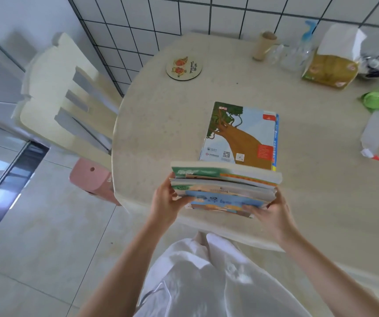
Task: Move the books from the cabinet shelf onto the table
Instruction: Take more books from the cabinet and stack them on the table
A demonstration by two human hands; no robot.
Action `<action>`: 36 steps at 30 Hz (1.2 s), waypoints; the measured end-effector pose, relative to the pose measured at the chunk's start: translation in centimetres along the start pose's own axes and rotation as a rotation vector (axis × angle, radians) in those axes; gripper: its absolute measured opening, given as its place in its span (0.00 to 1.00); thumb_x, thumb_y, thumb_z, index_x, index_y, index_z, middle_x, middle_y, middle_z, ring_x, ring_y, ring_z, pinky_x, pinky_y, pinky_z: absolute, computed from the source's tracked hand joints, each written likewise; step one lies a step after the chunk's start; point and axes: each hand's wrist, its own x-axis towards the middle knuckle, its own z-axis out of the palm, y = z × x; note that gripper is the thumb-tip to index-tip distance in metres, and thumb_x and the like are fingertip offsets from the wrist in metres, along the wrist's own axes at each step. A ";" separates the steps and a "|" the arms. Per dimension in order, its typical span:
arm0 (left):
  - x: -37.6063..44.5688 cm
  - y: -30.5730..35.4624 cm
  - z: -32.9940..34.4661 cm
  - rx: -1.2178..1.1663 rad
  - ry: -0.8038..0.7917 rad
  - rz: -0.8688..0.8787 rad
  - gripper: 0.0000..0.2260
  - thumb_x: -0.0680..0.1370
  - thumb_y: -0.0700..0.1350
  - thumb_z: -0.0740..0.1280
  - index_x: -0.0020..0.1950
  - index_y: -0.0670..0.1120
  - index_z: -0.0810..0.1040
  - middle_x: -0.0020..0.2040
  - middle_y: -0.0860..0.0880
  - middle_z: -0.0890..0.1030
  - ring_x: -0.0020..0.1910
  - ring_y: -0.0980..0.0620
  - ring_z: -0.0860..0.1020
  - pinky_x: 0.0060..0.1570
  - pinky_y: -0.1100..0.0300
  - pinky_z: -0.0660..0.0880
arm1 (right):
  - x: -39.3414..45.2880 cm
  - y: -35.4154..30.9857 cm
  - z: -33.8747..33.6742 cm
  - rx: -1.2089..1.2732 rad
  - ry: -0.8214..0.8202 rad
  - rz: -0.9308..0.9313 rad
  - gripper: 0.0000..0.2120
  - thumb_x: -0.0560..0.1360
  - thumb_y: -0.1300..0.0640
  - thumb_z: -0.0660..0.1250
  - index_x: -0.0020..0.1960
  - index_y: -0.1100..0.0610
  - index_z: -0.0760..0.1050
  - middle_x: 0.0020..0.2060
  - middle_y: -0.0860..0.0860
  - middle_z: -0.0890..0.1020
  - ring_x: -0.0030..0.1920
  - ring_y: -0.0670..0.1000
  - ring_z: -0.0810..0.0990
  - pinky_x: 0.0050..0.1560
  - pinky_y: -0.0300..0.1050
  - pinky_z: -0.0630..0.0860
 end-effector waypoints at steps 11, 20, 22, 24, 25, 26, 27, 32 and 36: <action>1.1 -0.7 1.6 0.080 -0.036 0.051 0.23 0.68 0.29 0.75 0.55 0.50 0.74 0.48 0.60 0.84 0.49 0.59 0.82 0.50 0.65 0.77 | 1.2 3.7 -2.3 -0.118 0.030 0.013 0.27 0.62 0.70 0.78 0.54 0.49 0.74 0.43 0.41 0.83 0.42 0.35 0.81 0.45 0.35 0.78; 2.0 -3.6 2.1 0.258 -0.063 0.042 0.17 0.67 0.41 0.78 0.52 0.52 0.80 0.47 0.65 0.83 0.48 0.64 0.81 0.49 0.66 0.76 | 0.9 5.2 -3.0 -0.223 -0.020 -0.077 0.35 0.63 0.67 0.78 0.62 0.48 0.66 0.49 0.26 0.78 0.50 0.32 0.79 0.48 0.26 0.74; 2.2 -4.2 2.1 0.253 -0.063 0.033 0.18 0.66 0.46 0.78 0.55 0.46 0.81 0.50 0.59 0.84 0.51 0.59 0.82 0.52 0.59 0.78 | 0.9 5.2 -3.1 -0.250 -0.022 -0.094 0.35 0.64 0.65 0.78 0.61 0.42 0.65 0.50 0.25 0.77 0.51 0.31 0.78 0.50 0.27 0.74; 2.3 -4.6 2.2 0.251 -0.066 0.026 0.19 0.68 0.43 0.78 0.57 0.44 0.80 0.51 0.57 0.84 0.52 0.59 0.82 0.52 0.60 0.78 | 0.9 4.9 -3.0 -0.279 -0.021 -0.116 0.33 0.65 0.62 0.78 0.60 0.40 0.64 0.50 0.24 0.77 0.50 0.31 0.78 0.48 0.25 0.73; 2.4 -4.6 2.3 0.256 -0.068 0.024 0.18 0.68 0.41 0.78 0.57 0.45 0.80 0.52 0.57 0.84 0.52 0.59 0.82 0.53 0.59 0.78 | 1.0 4.7 -3.0 -0.277 -0.023 -0.132 0.33 0.66 0.62 0.77 0.60 0.39 0.64 0.51 0.25 0.77 0.50 0.32 0.79 0.47 0.25 0.73; 2.5 -4.7 2.3 0.261 -0.072 0.019 0.18 0.69 0.41 0.78 0.58 0.45 0.80 0.52 0.56 0.84 0.53 0.58 0.82 0.53 0.57 0.79 | 1.1 4.7 -2.9 -0.266 -0.025 -0.142 0.33 0.67 0.62 0.77 0.60 0.38 0.64 0.51 0.26 0.78 0.51 0.33 0.79 0.48 0.26 0.73; 2.6 -4.8 2.2 0.264 -0.077 0.017 0.18 0.70 0.41 0.77 0.58 0.45 0.80 0.53 0.55 0.84 0.53 0.57 0.82 0.54 0.55 0.79 | 1.2 4.7 -2.9 -0.252 -0.028 -0.143 0.33 0.68 0.62 0.76 0.60 0.37 0.63 0.51 0.26 0.78 0.52 0.34 0.79 0.50 0.27 0.74; 2.5 -4.8 2.2 0.248 -0.045 -0.030 0.17 0.69 0.40 0.78 0.56 0.45 0.81 0.50 0.54 0.85 0.51 0.56 0.83 0.53 0.48 0.80 | 1.2 4.3 -2.9 -0.220 -0.058 -0.106 0.28 0.70 0.61 0.73 0.59 0.39 0.64 0.49 0.24 0.77 0.52 0.30 0.77 0.48 0.23 0.71; 2.3 -4.0 2.5 0.215 -0.038 -0.074 0.17 0.68 0.38 0.78 0.55 0.46 0.81 0.48 0.56 0.86 0.49 0.56 0.84 0.51 0.50 0.81 | 1.1 3.6 -3.0 -0.213 -0.051 -0.095 0.30 0.70 0.59 0.74 0.60 0.34 0.64 0.50 0.26 0.79 0.53 0.33 0.79 0.51 0.31 0.76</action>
